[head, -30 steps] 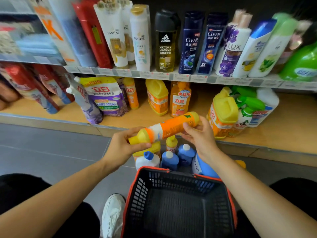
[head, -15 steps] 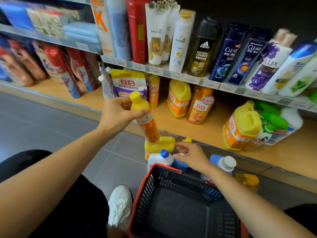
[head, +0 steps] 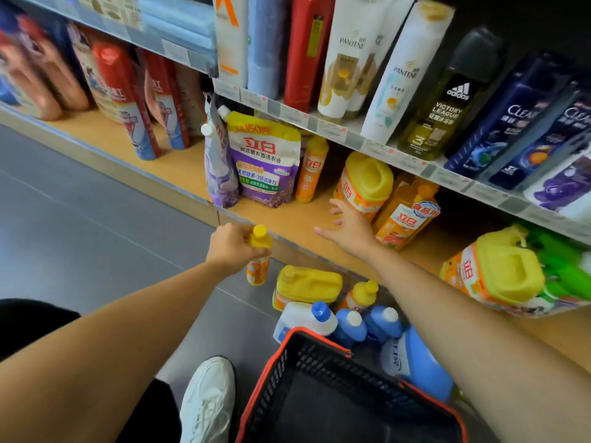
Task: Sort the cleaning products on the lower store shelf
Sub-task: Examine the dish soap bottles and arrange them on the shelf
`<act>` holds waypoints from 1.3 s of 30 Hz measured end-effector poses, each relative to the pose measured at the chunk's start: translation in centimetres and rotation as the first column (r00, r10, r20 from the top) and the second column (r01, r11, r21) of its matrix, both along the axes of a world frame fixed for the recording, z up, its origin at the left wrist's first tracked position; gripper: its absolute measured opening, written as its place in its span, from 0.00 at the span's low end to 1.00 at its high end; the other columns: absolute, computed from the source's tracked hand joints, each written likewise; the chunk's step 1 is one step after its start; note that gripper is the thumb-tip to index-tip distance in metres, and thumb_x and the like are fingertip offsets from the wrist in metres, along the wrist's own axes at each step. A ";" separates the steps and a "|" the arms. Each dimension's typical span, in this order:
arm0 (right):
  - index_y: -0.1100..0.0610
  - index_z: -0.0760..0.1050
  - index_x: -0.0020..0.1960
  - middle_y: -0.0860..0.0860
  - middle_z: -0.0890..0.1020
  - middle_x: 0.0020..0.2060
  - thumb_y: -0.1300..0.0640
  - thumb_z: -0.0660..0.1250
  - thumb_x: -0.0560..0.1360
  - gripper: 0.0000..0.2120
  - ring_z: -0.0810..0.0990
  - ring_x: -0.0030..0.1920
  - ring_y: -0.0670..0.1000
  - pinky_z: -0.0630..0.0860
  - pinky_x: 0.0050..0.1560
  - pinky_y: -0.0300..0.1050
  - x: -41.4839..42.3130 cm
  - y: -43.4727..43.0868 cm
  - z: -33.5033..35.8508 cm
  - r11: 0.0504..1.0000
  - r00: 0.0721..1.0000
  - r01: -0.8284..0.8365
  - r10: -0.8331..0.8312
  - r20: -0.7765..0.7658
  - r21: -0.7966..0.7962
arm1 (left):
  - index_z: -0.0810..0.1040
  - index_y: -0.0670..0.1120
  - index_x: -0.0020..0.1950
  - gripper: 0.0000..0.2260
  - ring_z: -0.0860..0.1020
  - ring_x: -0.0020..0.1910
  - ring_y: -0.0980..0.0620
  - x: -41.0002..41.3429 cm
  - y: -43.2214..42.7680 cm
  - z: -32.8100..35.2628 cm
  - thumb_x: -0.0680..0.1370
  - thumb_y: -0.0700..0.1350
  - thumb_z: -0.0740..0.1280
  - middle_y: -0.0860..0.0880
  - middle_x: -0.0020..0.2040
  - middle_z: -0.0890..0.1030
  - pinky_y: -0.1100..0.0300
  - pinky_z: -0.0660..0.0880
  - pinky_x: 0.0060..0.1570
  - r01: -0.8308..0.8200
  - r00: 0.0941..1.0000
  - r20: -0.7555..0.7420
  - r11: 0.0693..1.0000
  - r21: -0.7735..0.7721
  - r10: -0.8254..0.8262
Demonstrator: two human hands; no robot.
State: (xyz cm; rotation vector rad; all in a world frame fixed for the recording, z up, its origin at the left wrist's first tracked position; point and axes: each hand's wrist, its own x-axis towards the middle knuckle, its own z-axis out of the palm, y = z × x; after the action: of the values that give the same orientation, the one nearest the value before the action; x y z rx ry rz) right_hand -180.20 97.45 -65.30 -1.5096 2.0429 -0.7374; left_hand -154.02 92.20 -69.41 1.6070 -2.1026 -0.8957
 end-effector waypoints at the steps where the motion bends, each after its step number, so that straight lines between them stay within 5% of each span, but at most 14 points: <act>1: 0.55 0.65 0.76 0.53 0.77 0.65 0.48 0.78 0.71 0.39 0.76 0.54 0.49 0.72 0.50 0.44 -0.3 -1.1 -0.4 1.000 1.000 0.001 -0.001 -0.013 0.000 | 0.79 0.52 0.37 0.14 0.79 0.38 0.47 -0.2 -0.1 -1.3 0.65 0.59 0.78 0.50 0.33 0.80 0.53 0.76 0.38 -0.012 1.000 0.005 1.000 0.027 0.011; 5: 0.55 0.63 0.78 0.54 0.76 0.66 0.47 0.77 0.72 0.40 0.77 0.56 0.51 0.74 0.52 0.45 -0.8 -5.5 -2.4 0.997 0.997 0.072 -0.072 0.040 -0.012 | 0.83 0.53 0.45 0.14 0.80 0.41 0.49 -1.1 -0.2 -5.4 0.65 0.58 0.76 0.53 0.36 0.82 0.55 0.76 0.41 -0.058 0.998 -0.014 0.993 0.098 0.060; 10: 0.54 0.56 0.81 0.57 0.70 0.73 0.50 0.78 0.71 0.46 0.74 0.69 0.57 0.74 0.67 0.54 -0.7 -11.2 -4.2 0.973 0.944 0.228 -0.210 0.256 -0.043 | 0.79 0.63 0.48 0.12 0.79 0.37 0.64 -2.0 -0.3 -7.6 0.67 0.58 0.77 0.59 0.37 0.82 0.65 0.72 0.38 -0.131 0.979 -0.141 0.982 0.136 0.150; 16: 0.56 0.64 0.76 0.54 0.75 0.70 0.53 0.79 0.71 0.39 0.75 0.68 0.54 0.73 0.69 0.57 -0.7 -16.4 -5.3 0.931 0.853 0.348 -0.267 0.448 -0.108 | 0.78 0.60 0.57 0.22 0.79 0.49 0.57 -1.5 0.5 -9.1 0.66 0.60 0.79 0.57 0.49 0.82 0.59 0.77 0.48 -0.132 0.965 -0.202 0.976 0.172 0.166; 19: 0.57 0.69 0.69 0.54 0.80 0.62 0.57 0.78 0.71 0.31 0.80 0.60 0.54 0.77 0.62 0.54 -0.4 -17.3 -5.6 0.920 0.849 0.363 -0.261 0.460 -0.149 | 0.77 0.61 0.56 0.22 0.78 0.51 0.58 -1.9 0.6 -9.2 0.66 0.61 0.80 0.58 0.50 0.81 0.58 0.78 0.49 -0.098 0.971 -0.197 0.975 0.198 0.138; 24: 0.58 0.71 0.68 0.52 0.80 0.59 0.59 0.80 0.69 0.31 0.78 0.55 0.49 0.73 0.52 0.43 -0.2 -15.7 -5.5 0.906 0.863 0.370 -0.254 0.435 -0.204 | 0.79 0.57 0.62 0.25 0.78 0.55 0.55 -2.5 0.8 -8.3 0.68 0.61 0.79 0.56 0.55 0.80 0.51 0.80 0.56 -0.026 0.986 -0.155 0.970 0.240 0.064; 30: 0.54 0.73 0.63 0.54 0.81 0.57 0.64 0.80 0.67 0.28 0.80 0.56 0.52 0.77 0.59 0.47 0.0 -8.7 -5.7 0.914 0.889 0.293 -0.152 0.433 -0.280 | 0.75 0.54 0.71 0.35 0.77 0.63 0.48 -2.5 0.5 -5.1 0.66 0.63 0.75 0.51 0.64 0.79 0.49 0.76 0.63 0.041 0.996 -0.081 0.962 0.271 -0.020; 34: 0.48 0.70 0.64 0.50 0.80 0.58 0.62 0.80 0.69 0.29 0.79 0.58 0.49 0.76 0.61 0.41 -0.1 -3.5 -3.8 0.934 0.918 0.158 -0.020 0.396 -0.321 | 0.73 0.53 0.74 0.36 0.74 0.68 0.48 -3.2 1.1 -1.4 0.67 0.62 0.67 0.49 0.70 0.76 0.53 0.72 0.64 0.070 0.997 -0.045 0.985 0.157 -0.064; 39: 0.56 0.73 0.67 0.55 0.80 0.61 0.61 0.79 0.70 0.29 0.79 0.60 0.55 0.77 0.61 0.52 -0.2 2.2 -0.3 0.940 0.938 0.084 0.039 0.345 -0.332 | 0.75 0.52 0.71 0.31 0.74 0.68 0.51 -5.4 2.1 6.0 0.71 0.63 0.63 0.52 0.69 0.78 0.49 0.72 0.67 0.156 0.955 -0.265 0.986 0.060 -0.135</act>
State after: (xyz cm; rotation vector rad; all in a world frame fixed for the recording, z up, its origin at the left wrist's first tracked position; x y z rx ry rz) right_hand -180.42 99.66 -65.57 -1.4071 1.7286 -1.3250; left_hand -159.40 94.34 -63.41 1.3002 -2.0407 -1.1845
